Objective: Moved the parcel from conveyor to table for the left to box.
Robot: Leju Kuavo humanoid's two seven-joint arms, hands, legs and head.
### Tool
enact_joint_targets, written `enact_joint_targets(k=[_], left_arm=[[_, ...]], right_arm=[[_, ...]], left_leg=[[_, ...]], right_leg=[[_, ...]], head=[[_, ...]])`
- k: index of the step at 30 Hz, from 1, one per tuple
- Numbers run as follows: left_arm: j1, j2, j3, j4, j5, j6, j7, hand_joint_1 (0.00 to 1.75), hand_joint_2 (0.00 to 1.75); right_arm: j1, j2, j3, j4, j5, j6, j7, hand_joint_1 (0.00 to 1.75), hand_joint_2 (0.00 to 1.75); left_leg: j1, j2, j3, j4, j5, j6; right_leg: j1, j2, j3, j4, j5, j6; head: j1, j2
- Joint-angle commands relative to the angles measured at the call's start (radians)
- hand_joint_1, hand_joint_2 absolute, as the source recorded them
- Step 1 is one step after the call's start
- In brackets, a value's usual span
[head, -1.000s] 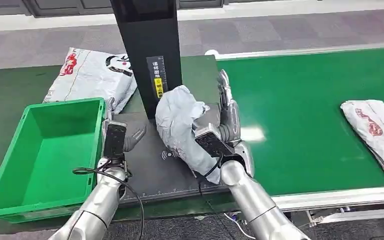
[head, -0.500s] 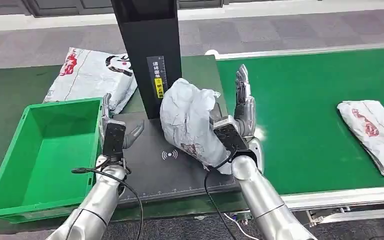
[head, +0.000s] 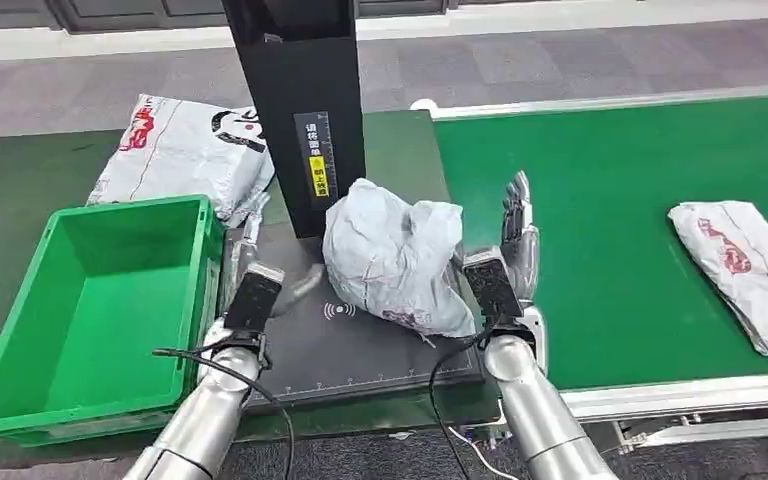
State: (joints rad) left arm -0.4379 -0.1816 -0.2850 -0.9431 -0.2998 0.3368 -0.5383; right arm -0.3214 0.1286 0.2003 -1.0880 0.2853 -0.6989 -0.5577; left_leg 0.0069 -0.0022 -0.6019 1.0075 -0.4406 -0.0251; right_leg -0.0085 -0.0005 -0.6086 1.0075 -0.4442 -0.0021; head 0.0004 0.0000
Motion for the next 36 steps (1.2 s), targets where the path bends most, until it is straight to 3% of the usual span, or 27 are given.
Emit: enact_joint_targets(k=[1, 4, 6, 9, 10, 16, 21, 33, 35, 36], left_arm=[[0.019, 0.048, -0.099, -0.059, 0.003, -0.016, 0.01, 0.0, 1.75], [0.019, 0.048, -0.099, -0.059, 0.003, -0.016, 0.01, 0.0, 1.75], [0.02, 0.054, -0.117, -0.06, 0.039, -0.115, 0.0, 0.0, 1.75], [0.049, 0.07, -0.19, -0.055, 0.171, -0.504, -0.009, 0.0, 1.75], [0.046, 0.07, -0.211, -0.028, 0.176, -0.574, -0.008, 0.0, 1.75], [0.002, 0.055, -0.3, 0.103, 0.13, -0.799, -0.09, 0.0, 1.75], [0.011, 0.041, -0.331, 0.098, 0.102, -0.865, -0.151, 0.0, 1.75], [0.009, 0.038, -0.33, 0.097, 0.106, -0.895, -0.144, 0.0, 1.75], [-0.002, 0.031, -0.351, 0.116, 0.048, -0.837, -0.104, 0.0, 1.75], [-0.015, 0.02, -0.371, 0.141, -0.025, -0.731, -0.062, 0.96, 1.75]], right_arm=[[-0.005, -0.021, -0.055, 0.032, -0.003, 0.001, 0.007, 0.0, 1.75], [-0.005, -0.021, -0.055, 0.032, -0.003, 0.001, 0.007, 0.0, 1.75], [-0.002, -0.017, -0.063, 0.03, 0.008, 0.001, 0.019, 0.0, 1.75], [-0.01, -0.02, -0.045, 0.038, 0.012, 0.001, 0.03, 0.0, 1.75], [-0.012, -0.013, -0.049, 0.038, 0.026, 0.001, 0.037, 0.0, 1.75], [0.021, -0.003, -0.06, -0.011, 0.081, 0.001, 0.085, 0.0, 1.75], [0.045, 0.003, -0.055, -0.034, 0.096, 0.001, 0.123, 0.0, 1.75], [0.04, 0.003, -0.051, -0.027, 0.089, 0.001, 0.123, 0.0, 1.75], [0.036, 0.008, -0.059, -0.024, 0.097, 0.001, 0.124, 0.0, 1.75], [0.037, 0.013, -0.072, -0.027, 0.107, 0.001, 0.126, 0.0, 1.75]], left_leg=[[0.0, 0.0, 0.004, -0.002, 0.0, 0.001], [0.0, -0.001, 0.002, -0.001, 0.0, 0.0], [0.0, -0.001, 0.003, -0.002, 0.0, 0.001], [0.0, 0.0, 0.004, -0.002, 0.0, 0.001], [0.0, 0.0, 0.003, -0.001, 0.0, 0.0], [-0.001, -0.001, 0.004, -0.002, 0.0, 0.001], [-0.001, -0.002, 0.002, -0.001, 0.0, 0.001], [0.0, -0.001, 0.003, -0.001, 0.0, 0.001], [-0.001, 0.0, 0.003, -0.001, 0.0, 0.001], [-0.001, 0.0, 0.002, -0.001, 0.0, 0.001]], right_leg=[[0.0, 0.0, 0.004, -0.002, 0.0, 0.0], [0.0, -0.001, 0.002, -0.001, 0.0, 0.0], [0.0, -0.001, 0.003, -0.002, 0.0, 0.0], [0.0, 0.0, 0.004, -0.002, 0.0, 0.0], [0.0, 0.0, 0.002, -0.001, 0.0, 0.0], [-0.001, -0.001, 0.004, -0.002, 0.0, 0.0], [-0.001, -0.002, 0.002, -0.001, -0.001, 0.0], [0.0, -0.001, 0.003, -0.002, 0.0, 0.0], [0.0, 0.0, 0.003, -0.002, 0.0, 0.0], [-0.001, 0.0, 0.001, -0.001, 0.0, 0.0]], head=[[0.0, 0.0], [0.0, 0.0], [0.0, 0.0], [0.0, 0.0], [0.0, 0.0], [0.0, 0.0], [0.0, 0.0], [0.0, 0.0], [0.0, 0.0], [0.0, 0.0]])
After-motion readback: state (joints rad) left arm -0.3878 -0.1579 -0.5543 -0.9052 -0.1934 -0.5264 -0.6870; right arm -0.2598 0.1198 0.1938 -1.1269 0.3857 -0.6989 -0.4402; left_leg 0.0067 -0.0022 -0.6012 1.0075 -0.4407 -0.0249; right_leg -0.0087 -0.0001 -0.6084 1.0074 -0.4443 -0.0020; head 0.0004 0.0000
